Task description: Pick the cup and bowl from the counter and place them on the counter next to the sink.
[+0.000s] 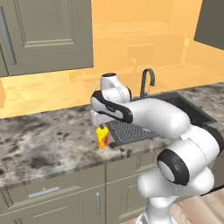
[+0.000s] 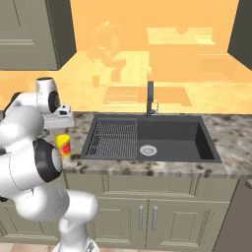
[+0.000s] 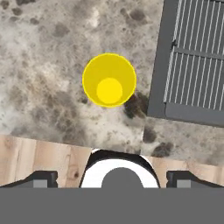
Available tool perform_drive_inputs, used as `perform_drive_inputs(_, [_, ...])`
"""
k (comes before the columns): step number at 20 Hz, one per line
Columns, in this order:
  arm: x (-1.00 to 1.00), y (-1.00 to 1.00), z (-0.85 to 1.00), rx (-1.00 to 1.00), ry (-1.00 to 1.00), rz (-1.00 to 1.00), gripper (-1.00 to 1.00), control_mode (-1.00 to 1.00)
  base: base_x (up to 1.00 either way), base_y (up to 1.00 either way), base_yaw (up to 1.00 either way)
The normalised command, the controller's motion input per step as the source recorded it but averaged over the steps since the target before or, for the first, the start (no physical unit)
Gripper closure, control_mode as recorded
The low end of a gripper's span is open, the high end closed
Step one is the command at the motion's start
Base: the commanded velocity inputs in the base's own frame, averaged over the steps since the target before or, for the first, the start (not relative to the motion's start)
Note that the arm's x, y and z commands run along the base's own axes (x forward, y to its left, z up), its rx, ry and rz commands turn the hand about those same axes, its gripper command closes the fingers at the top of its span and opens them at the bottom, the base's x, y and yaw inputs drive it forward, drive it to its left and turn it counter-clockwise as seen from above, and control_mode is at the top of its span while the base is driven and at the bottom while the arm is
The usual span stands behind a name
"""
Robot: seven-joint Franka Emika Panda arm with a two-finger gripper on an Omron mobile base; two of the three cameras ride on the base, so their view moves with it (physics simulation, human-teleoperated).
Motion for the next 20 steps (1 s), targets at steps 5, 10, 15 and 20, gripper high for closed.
perform_drive_inputs(5, [-1.00,-0.63,0.00,0.02,0.00,-0.17,-1.00,-1.00,0.00,0.00,0.00])
perform_drive_inputs(10, [-1.00,-0.31,0.14,0.00,-0.06,-0.17,-1.00,-1.00,0.00,0.00,0.00])
perform_drive_inputs(15, [-1.00,-0.21,0.43,0.00,-0.04,-0.13,-1.00,-1.00,0.00,0.00,0.00])
perform_drive_inputs(20, [-1.00,-0.30,0.32,0.00,-0.02,-0.09,-1.00,-1.00,0.00,0.00,0.00])
